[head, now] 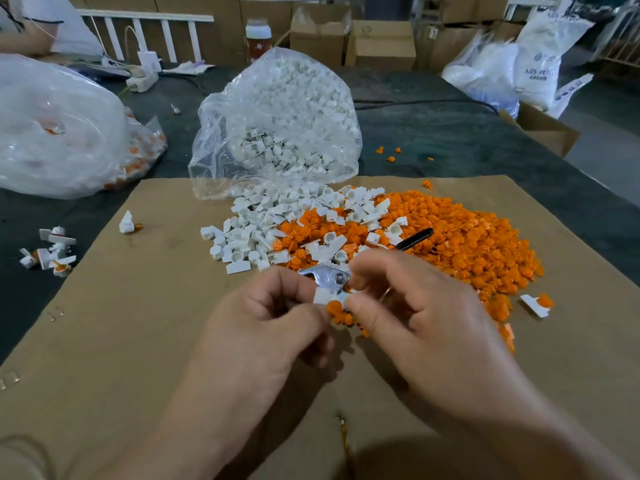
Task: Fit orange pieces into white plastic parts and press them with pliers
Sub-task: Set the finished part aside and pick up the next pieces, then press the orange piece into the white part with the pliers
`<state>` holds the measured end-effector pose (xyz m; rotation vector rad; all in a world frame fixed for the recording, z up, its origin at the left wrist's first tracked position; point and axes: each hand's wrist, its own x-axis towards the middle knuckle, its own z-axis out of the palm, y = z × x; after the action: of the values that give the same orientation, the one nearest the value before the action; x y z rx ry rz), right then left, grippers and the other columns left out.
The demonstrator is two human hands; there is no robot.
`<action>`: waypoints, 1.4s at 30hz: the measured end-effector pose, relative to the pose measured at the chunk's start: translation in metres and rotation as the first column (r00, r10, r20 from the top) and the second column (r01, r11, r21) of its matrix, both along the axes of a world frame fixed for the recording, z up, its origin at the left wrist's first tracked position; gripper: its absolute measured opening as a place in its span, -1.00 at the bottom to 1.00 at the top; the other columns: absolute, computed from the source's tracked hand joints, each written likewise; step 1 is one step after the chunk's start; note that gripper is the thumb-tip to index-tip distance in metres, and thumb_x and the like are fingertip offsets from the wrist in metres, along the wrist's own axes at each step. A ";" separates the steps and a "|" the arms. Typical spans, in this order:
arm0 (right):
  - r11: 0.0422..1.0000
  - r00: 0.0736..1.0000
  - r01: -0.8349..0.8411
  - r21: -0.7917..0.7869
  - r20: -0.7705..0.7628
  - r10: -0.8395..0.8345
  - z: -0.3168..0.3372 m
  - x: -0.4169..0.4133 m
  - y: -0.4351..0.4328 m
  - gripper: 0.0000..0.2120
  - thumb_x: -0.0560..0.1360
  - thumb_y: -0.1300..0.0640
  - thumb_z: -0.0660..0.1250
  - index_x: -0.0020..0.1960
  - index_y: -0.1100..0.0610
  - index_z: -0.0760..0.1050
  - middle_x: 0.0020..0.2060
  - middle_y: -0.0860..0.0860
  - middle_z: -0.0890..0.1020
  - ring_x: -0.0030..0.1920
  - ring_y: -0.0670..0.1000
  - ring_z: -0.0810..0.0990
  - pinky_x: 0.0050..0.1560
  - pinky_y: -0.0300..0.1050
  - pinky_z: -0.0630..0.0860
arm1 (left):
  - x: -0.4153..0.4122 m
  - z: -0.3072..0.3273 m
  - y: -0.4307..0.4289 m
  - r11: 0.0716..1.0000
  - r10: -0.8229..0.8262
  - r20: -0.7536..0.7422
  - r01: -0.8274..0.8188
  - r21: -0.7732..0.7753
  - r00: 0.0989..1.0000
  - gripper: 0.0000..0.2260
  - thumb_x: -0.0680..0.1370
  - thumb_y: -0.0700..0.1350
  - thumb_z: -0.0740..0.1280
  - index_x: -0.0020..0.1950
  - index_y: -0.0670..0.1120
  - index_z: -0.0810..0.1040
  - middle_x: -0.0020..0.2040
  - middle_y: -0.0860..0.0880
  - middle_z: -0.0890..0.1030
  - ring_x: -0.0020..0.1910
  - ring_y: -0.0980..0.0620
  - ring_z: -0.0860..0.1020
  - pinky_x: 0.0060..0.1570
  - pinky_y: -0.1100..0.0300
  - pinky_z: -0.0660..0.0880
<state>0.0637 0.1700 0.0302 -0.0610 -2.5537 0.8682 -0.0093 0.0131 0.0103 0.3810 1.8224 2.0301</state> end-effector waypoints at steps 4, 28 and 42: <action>0.907 0.978 0.083 0.414 0.141 -0.154 0.002 -0.004 0.023 -0.40 0.45 -0.02 0.22 0.48 -0.07 0.20 0.47 -0.07 0.23 0.53 0.00 0.03 0.48 -0.01 0.04 | -0.008 0.003 -0.006 0.988 -0.037 0.218 0.003 0.157 0.975 -0.87 0.23 -0.28 0.44 -0.32 -0.10 0.56 -0.42 -0.21 0.47 -0.49 -0.08 0.41 -0.40 0.09 0.43; 0.785 0.878 -0.011 0.619 0.382 -0.289 -0.006 -0.017 0.017 -0.40 0.37 -0.22 0.03 0.36 -0.06 0.33 0.09 -0.06 0.41 0.18 0.02 0.31 0.34 0.09 0.15 | -0.023 0.003 -0.013 0.988 -0.002 0.196 -0.029 0.152 0.981 -0.86 0.24 -0.24 0.40 -0.28 -0.04 0.66 -0.40 -0.08 0.53 -0.50 0.08 0.49 -0.59 0.27 0.41; 0.914 0.963 0.161 0.373 0.143 -0.228 0.012 -0.002 0.022 -0.55 0.37 -0.14 0.21 0.18 0.03 0.54 -0.11 -0.03 0.50 -0.12 -0.01 0.47 -0.17 -0.08 0.44 | -0.021 0.009 -0.016 0.981 0.076 0.100 -0.093 0.173 0.992 -0.82 0.35 -0.33 0.42 -0.27 -0.05 0.62 -0.35 -0.12 0.54 -0.44 0.06 0.50 -0.53 0.28 0.43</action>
<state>0.0613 0.1915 0.0421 -0.2925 -2.7772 0.3241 -0.0303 -0.0024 0.0196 0.2570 1.6345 2.2375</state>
